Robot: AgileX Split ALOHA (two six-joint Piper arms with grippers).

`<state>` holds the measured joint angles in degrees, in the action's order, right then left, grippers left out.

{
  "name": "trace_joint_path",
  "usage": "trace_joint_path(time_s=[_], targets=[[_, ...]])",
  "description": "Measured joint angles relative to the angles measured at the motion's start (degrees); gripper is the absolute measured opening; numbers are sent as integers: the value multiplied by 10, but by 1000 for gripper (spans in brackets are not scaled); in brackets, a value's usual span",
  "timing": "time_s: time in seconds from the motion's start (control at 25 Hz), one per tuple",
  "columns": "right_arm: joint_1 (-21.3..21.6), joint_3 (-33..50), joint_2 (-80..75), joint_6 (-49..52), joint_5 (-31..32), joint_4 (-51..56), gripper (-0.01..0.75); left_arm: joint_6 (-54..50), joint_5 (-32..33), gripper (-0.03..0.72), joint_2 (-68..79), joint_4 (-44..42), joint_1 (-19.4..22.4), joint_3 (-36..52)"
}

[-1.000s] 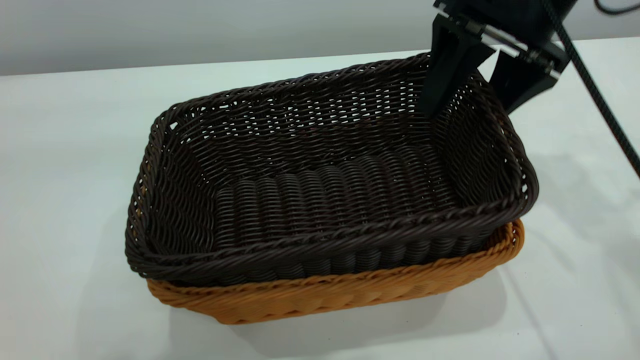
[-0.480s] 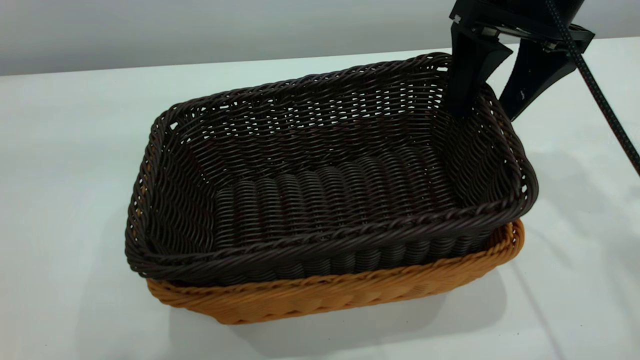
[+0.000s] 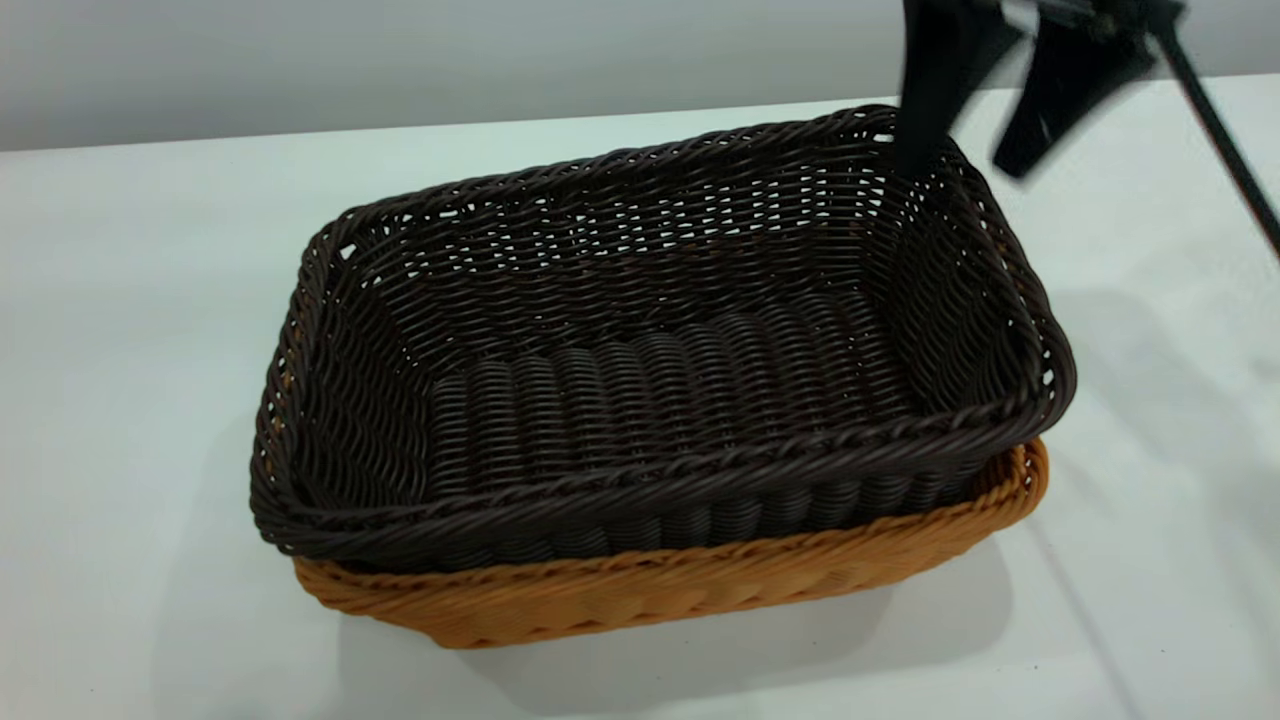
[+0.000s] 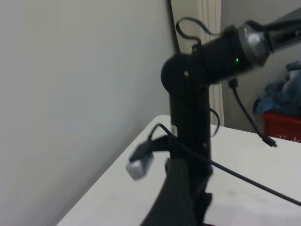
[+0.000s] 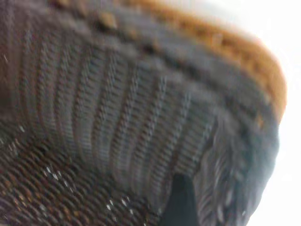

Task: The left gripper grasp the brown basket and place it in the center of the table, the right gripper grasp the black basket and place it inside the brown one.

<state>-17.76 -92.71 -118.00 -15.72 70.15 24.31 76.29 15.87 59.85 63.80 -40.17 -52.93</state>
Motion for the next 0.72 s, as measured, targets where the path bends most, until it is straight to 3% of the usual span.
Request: trace_joint_path(time_s=[0.2,0.32,0.72], targets=[[0,-20,12,-3,0,3,559,0,1,592,0,-33,0,13],[0,-19,11,-3,0,-9,520,0,2,563,-2,-34,0,26],[0,-19,45,11,-1,-9,209,-2,4,286,-18,-65,4,36]])
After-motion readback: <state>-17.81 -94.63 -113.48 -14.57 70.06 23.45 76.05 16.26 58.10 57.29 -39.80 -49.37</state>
